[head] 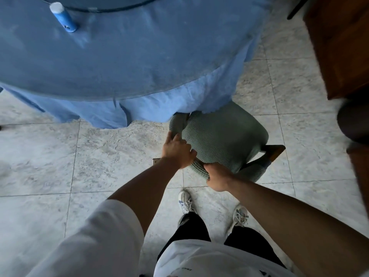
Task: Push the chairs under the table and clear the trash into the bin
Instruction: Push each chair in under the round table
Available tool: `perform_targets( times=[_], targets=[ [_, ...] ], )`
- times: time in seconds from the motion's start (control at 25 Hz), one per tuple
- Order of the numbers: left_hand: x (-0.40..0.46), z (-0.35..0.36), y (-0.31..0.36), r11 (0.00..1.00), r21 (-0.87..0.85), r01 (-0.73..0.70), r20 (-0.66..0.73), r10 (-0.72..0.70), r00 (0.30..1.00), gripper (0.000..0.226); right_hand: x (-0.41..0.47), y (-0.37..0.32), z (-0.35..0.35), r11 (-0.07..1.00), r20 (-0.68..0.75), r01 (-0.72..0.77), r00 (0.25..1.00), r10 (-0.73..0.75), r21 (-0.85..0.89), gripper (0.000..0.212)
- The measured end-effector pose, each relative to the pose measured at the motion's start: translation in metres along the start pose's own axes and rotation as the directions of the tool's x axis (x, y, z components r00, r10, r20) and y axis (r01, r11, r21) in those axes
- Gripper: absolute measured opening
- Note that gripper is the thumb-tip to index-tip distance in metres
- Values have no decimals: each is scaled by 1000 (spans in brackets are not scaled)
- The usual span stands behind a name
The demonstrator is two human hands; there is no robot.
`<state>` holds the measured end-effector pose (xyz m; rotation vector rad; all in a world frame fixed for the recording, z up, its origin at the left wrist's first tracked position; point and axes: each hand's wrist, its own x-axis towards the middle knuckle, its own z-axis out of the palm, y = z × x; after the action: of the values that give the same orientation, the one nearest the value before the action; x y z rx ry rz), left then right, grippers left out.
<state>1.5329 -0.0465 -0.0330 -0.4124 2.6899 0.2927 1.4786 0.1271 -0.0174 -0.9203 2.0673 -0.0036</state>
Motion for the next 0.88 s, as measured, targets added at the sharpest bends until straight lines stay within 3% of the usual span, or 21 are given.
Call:
perform_targets(
  times=[0.28,0.52,0.72,0.88],
  targets=[
    [-45,26,44,989,-83,123,-30,-126,992,52,-28,33,18,990,88,105,991,-97,-96,34],
    [-66,57,156,914,-191,358,-60,-375,925,57,-65,125,-2,926,208,310,941,-267,-216,16],
    [-64,75,278,768,-343,541,-38,-587,809,61,-87,218,-33,848,300,420,895,-329,-324,33],
    [-50,75,345,739,-387,551,17,-592,806,67,-94,282,-60,801,295,441,892,-342,-404,50]
  ],
)
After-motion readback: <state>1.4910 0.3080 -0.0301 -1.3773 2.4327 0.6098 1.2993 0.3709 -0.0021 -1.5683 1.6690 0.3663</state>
